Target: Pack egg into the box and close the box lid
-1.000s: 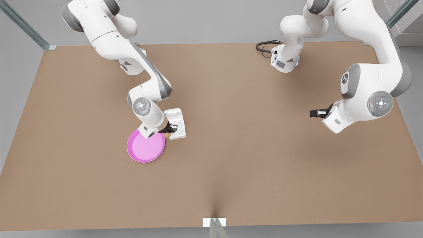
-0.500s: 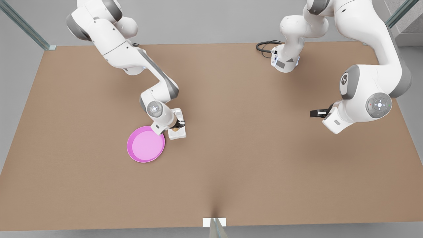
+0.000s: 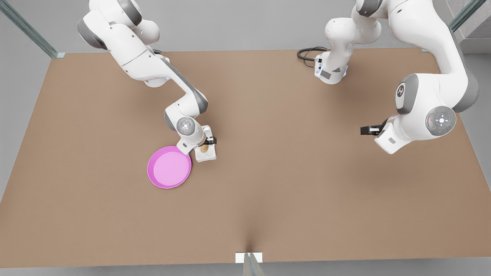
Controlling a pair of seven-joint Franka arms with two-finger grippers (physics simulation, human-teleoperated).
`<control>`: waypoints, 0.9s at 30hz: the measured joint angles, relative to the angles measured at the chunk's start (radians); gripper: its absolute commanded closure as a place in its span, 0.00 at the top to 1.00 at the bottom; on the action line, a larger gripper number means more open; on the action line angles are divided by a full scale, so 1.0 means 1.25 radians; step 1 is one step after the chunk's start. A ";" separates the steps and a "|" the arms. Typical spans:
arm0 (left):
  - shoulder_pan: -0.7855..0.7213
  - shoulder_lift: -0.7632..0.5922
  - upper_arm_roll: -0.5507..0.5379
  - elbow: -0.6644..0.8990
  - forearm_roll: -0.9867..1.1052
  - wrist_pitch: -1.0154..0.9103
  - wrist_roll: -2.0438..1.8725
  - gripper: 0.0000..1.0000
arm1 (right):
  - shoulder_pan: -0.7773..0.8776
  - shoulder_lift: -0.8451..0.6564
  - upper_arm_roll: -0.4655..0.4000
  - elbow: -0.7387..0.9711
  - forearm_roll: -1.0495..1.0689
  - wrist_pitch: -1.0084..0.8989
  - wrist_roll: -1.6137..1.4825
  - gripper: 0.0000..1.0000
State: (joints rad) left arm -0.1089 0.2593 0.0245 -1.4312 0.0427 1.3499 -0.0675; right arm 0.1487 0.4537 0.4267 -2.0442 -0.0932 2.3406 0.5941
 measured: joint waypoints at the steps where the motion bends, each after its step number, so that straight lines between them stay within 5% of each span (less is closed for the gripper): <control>1: 0.000 0.001 0.000 0.000 0.000 0.000 0.000 1.00 | -0.001 -0.001 0.000 0.002 0.011 0.002 -0.007 1.00; 8: -0.001 -0.020 -0.028 0.021 -0.009 -0.033 0.012 1.00 | -0.029 -0.059 -0.089 0.123 -0.020 0.139 -0.031 1.00; 14: -0.001 -0.041 -0.044 0.021 -0.020 -0.032 0.029 1.00 | -0.113 -0.312 -0.392 0.289 0.103 -0.483 -0.505 1.00; 15: -0.003 -0.041 -0.045 0.020 -0.022 -0.032 0.026 0.68 | -0.164 -0.312 -0.390 0.318 0.091 -0.538 -0.515 1.00; 16: -0.006 -0.039 -0.045 0.020 -0.023 -0.033 0.029 0.22 | -0.191 -0.281 -0.384 0.369 0.088 -0.581 -0.512 1.00; 17: -0.023 -0.033 -0.045 0.019 -0.030 -0.035 0.016 0.21 | -0.157 -0.221 -0.373 0.464 0.088 -0.628 -0.511 1.00; 22: -0.341 0.065 -0.063 0.078 -0.078 -0.018 -0.342 0.21 | -0.126 -0.203 -0.308 0.494 0.083 -0.606 -0.507 1.00; 27: -0.624 0.210 -0.063 0.140 -0.126 0.180 -0.680 0.21 | -0.133 -0.203 -0.308 0.505 0.089 -0.590 -0.508 1.00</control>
State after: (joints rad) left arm -0.8883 0.5217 -0.0541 -1.2563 -0.1153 1.5746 -0.9174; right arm -0.0172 0.1995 0.0414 -1.4128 0.0184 1.6030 -0.0413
